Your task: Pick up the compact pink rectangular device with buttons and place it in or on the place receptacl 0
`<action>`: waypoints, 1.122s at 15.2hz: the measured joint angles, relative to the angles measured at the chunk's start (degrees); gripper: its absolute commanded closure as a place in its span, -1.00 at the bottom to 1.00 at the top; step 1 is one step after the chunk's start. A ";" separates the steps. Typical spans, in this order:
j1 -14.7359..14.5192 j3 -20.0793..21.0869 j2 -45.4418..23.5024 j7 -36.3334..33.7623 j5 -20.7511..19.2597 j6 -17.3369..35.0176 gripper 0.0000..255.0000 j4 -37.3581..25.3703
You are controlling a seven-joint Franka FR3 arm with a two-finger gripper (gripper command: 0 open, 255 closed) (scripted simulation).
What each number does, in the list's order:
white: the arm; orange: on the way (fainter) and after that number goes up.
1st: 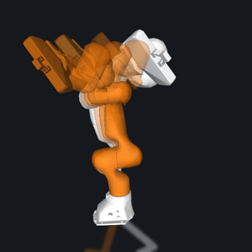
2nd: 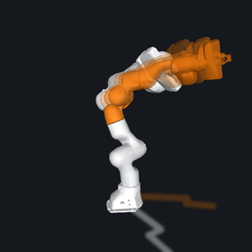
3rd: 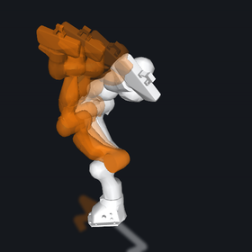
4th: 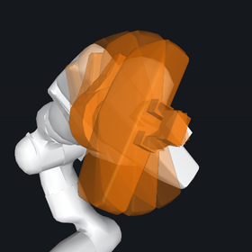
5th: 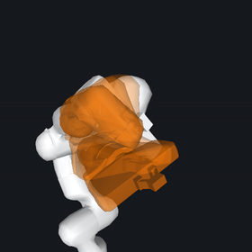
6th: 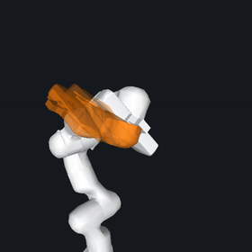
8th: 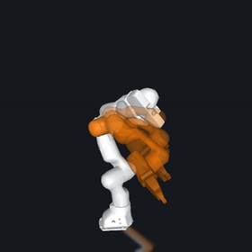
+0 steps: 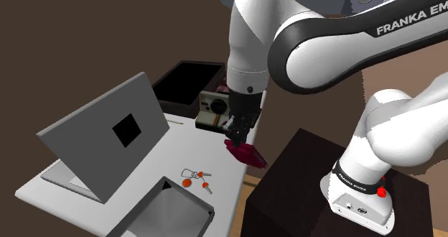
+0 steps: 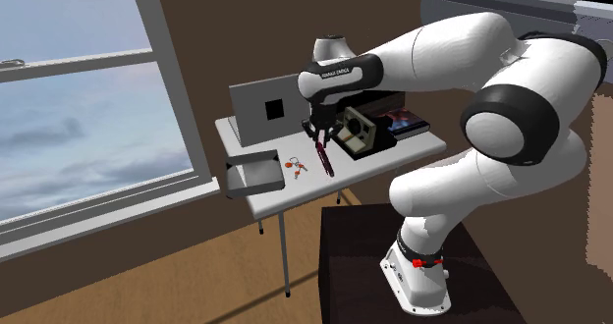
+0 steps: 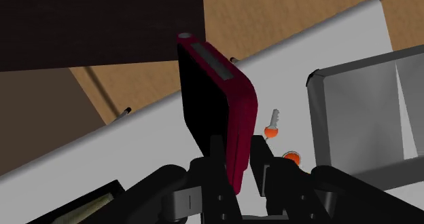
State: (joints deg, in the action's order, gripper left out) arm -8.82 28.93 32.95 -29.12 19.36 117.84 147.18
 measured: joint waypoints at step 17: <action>3.02 21.41 -32.09 -30.20 -17.32 -0.61 1.00 -31.38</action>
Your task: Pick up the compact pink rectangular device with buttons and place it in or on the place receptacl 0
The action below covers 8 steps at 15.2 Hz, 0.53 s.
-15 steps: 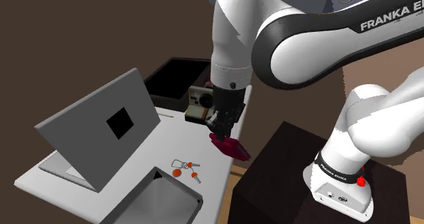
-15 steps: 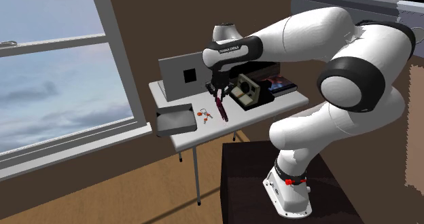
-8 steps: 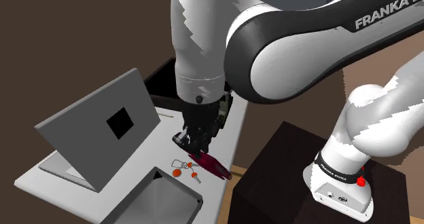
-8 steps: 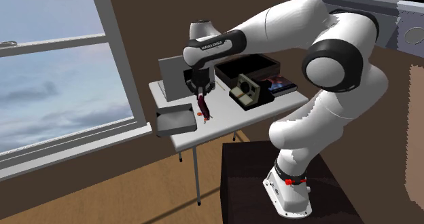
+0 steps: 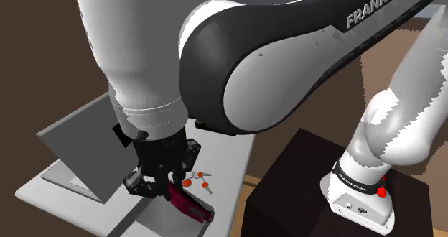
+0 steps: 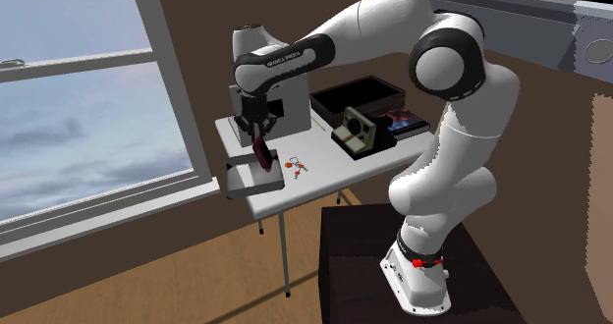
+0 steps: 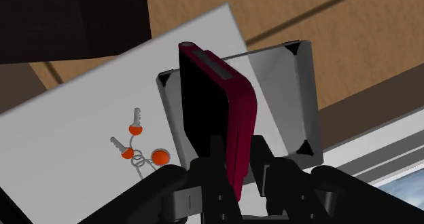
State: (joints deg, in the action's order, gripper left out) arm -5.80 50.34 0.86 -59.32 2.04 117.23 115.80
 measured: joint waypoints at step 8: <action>-5.96 1.00 -14.23 -11.49 -12.62 -1.73 1.00 -10.57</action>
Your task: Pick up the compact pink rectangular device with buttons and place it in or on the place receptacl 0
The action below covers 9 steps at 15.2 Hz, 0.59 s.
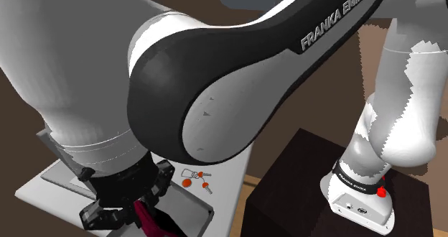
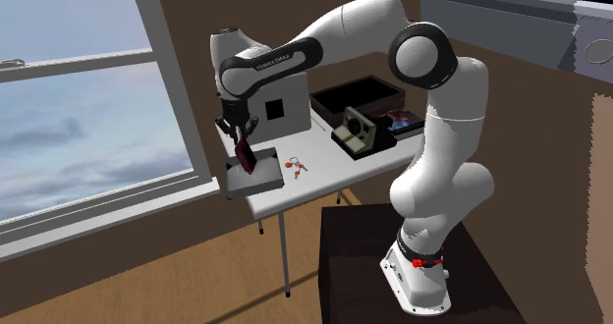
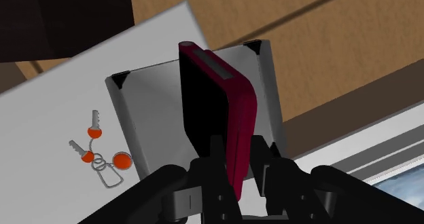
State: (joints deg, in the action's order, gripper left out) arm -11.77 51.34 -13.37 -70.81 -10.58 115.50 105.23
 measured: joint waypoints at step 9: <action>-1.15 -1.30 -3.05 -2.03 -3.10 5.93 1.00 4.01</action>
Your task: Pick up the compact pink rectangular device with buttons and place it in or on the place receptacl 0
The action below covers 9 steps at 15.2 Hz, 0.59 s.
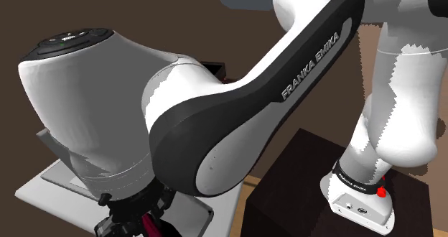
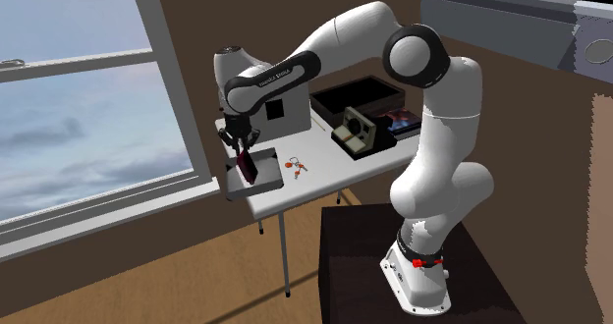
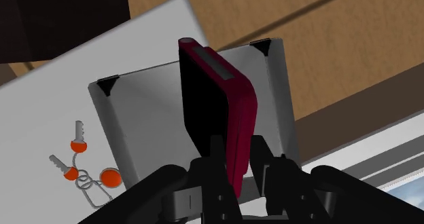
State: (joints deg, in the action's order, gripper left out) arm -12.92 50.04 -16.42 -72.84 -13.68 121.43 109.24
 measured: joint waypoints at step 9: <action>-1.21 -1.36 -2.48 -1.87 -2.86 4.39 1.00 1.76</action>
State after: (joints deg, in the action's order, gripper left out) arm -14.13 48.68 -18.90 -74.71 -16.54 125.81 110.99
